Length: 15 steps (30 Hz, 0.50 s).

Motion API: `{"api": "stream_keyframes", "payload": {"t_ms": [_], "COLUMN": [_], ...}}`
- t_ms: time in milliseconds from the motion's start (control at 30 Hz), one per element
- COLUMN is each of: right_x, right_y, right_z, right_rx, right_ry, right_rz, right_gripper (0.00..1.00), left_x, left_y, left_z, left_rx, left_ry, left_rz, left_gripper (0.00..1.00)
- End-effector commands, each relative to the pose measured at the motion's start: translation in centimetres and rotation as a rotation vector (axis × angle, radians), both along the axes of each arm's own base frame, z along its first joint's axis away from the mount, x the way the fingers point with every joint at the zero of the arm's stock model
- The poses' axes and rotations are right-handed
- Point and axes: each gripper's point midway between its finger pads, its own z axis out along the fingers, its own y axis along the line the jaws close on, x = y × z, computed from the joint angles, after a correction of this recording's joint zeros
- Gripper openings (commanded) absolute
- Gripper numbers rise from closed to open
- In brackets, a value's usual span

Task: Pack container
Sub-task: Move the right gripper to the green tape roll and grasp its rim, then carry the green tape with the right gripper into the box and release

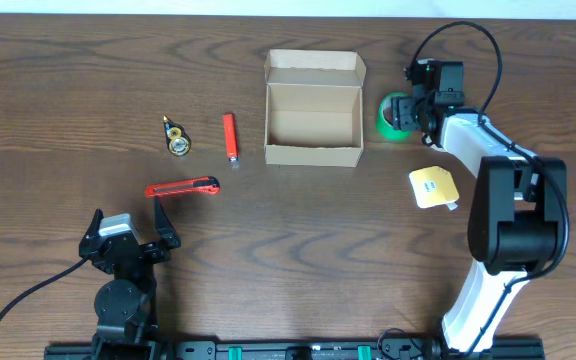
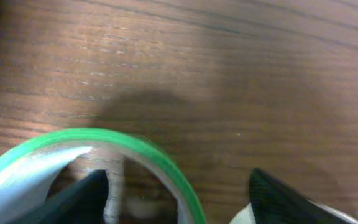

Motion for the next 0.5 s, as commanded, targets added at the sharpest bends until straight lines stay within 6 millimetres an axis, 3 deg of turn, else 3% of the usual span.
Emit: {"api": "stream_keyframes", "payload": {"t_ms": [0,133,267,367,467], "right_x": [0.8,1.3,1.4,1.5,1.6], "right_y": [-0.3,-0.3,-0.2,-0.1,-0.2], "right_z": [0.3,0.7,0.8,1.6,4.3], "right_rx": [0.006,0.006,0.005,0.011,0.026], "right_ry": [-0.026,-0.051,-0.057,-0.070,-0.112], "right_rz": [0.009,0.009,0.010,0.005,-0.021], "right_gripper": [0.55,0.25,0.01,0.01,0.01], "left_x": [0.0,0.0,0.0,0.0,0.0], "left_y": [0.2,0.2,0.2,0.2,0.2], "left_z": [-1.7,-1.7,-1.7,-1.7,-1.7], "left_rx": [0.016,0.016,0.016,0.016,0.016], "left_ry": [0.040,0.040,0.040,0.040,0.040], "left_rz": [0.012,0.012,0.012,0.012,0.012], "left_gripper": [0.95,0.95,0.96,0.95,0.95]}}
